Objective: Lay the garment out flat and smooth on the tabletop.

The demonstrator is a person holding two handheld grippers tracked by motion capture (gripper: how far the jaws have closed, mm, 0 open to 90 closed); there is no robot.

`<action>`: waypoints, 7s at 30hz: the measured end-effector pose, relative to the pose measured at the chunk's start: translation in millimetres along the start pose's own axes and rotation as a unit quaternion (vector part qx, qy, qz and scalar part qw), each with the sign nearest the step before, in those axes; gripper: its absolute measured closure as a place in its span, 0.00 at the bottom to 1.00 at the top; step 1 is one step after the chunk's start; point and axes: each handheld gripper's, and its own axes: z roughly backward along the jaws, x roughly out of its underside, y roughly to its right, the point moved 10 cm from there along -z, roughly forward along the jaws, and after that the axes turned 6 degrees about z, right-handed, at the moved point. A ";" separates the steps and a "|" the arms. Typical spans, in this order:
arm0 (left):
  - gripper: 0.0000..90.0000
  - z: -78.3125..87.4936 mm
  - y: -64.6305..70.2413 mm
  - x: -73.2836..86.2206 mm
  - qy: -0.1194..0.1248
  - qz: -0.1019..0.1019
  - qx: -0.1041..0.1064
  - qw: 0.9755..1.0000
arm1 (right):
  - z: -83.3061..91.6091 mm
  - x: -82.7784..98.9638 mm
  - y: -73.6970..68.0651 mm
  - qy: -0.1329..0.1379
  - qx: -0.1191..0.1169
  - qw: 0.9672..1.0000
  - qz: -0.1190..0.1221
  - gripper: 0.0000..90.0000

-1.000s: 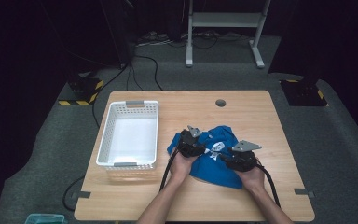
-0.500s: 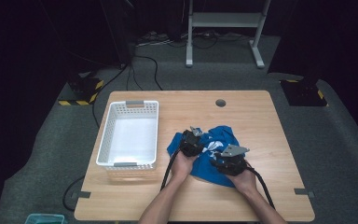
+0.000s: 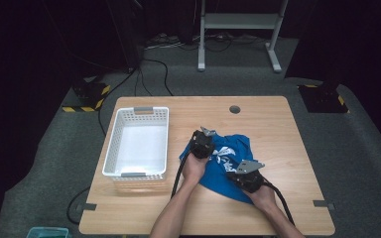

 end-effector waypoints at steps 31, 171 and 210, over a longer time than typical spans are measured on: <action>0.92 24.3 -16.7 34.6 -0.026 -0.020 -0.044 0.998 | 20.2 24.2 36.4 -0.017 0.067 0.997 -0.042 0.97; 0.56 25.6 5.1 52.8 0.051 -0.039 -0.041 0.997 | 59.0 40.6 131.3 -0.001 0.191 0.966 -0.176 0.74; 0.74 29.2 -33.7 18.6 0.046 0.075 -0.064 0.994 | 68.1 79.0 123.0 -0.033 0.150 0.975 -0.158 0.68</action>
